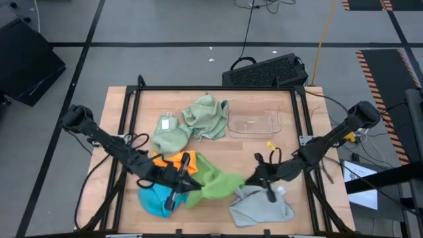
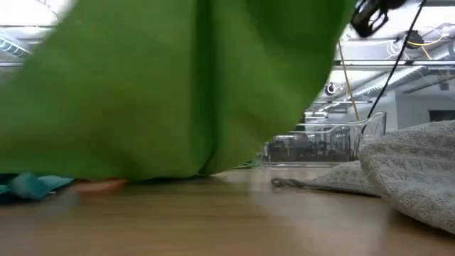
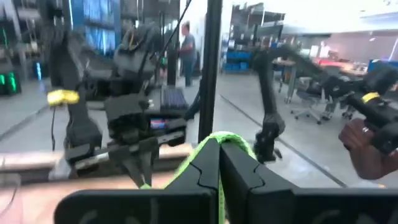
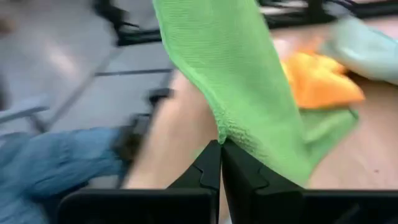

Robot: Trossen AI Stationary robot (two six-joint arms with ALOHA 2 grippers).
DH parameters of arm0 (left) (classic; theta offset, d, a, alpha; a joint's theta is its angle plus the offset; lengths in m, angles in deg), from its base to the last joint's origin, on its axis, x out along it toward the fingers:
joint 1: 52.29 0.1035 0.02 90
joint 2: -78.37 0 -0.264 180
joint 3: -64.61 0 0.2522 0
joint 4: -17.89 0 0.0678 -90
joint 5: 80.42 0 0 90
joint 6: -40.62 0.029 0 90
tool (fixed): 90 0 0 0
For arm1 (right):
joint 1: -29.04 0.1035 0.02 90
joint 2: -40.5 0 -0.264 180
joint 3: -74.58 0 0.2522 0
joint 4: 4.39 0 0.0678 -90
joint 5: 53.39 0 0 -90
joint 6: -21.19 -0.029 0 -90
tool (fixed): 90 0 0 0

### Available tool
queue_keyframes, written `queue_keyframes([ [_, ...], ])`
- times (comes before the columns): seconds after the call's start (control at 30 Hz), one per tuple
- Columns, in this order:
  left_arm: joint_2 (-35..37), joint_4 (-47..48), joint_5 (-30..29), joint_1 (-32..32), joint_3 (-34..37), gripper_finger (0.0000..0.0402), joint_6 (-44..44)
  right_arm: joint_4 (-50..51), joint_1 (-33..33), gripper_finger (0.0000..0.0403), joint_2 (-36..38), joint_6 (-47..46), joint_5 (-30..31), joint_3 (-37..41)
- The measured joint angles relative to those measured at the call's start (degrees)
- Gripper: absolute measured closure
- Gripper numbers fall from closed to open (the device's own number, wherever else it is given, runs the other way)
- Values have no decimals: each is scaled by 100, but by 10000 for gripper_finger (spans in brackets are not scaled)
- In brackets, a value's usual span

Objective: Fold microfiber towels
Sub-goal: Fold the green microfiber cloth

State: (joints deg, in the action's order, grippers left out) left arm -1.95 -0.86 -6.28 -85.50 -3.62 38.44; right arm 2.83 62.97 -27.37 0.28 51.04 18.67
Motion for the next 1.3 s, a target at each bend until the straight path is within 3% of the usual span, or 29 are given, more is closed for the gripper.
queue_keyframes([
  [0.2, 27, -690, -470, -226, -2, 397, 726, -9, -104, 399, 736, 555, -96, 0],
  [0.3, 227, -830, -806, -51, -2, 392, 1350, -3, -301, 399, 1064, 933, 163, 0],
  [0.4, 528, -398, -1352, 240, -4, 396, 1430, -14, -583, 399, 1348, 1233, 566, 0],
  [0.53, 693, 652, -1436, 691, -4, 395, 998, 47, -985, 399, 1440, 1474, 679, 0],
  [0.7, 719, 2043, -1764, 997, -3, 391, 193, 285, -1423, 399, 1095, 1465, 675, 2],
  [0.83, 737, 2274, -2045, 1052, 0, 397, 149, 85, -1651, 399, 676, 1477, 635, 2],
  [0.93, 892, 2215, -1819, 1046, 0, 392, 203, -153, -1768, 399, 464, 1554, 667, 5],
  [1.1, 1113, 1516, -218, 741, -2, 397, 167, -1193, -1582, 399, 336, 1717, 645, 4],
  [1.17, 1103, 1117, -133, 596, -2, 398, 405, -1353, -1438, 399, 332, 1817, 636, -31],
  [1.3, 1093, 824, -641, 522, -4, 394, 406, -859, -1084, 401, 328, 1912, 1091, -577],
])
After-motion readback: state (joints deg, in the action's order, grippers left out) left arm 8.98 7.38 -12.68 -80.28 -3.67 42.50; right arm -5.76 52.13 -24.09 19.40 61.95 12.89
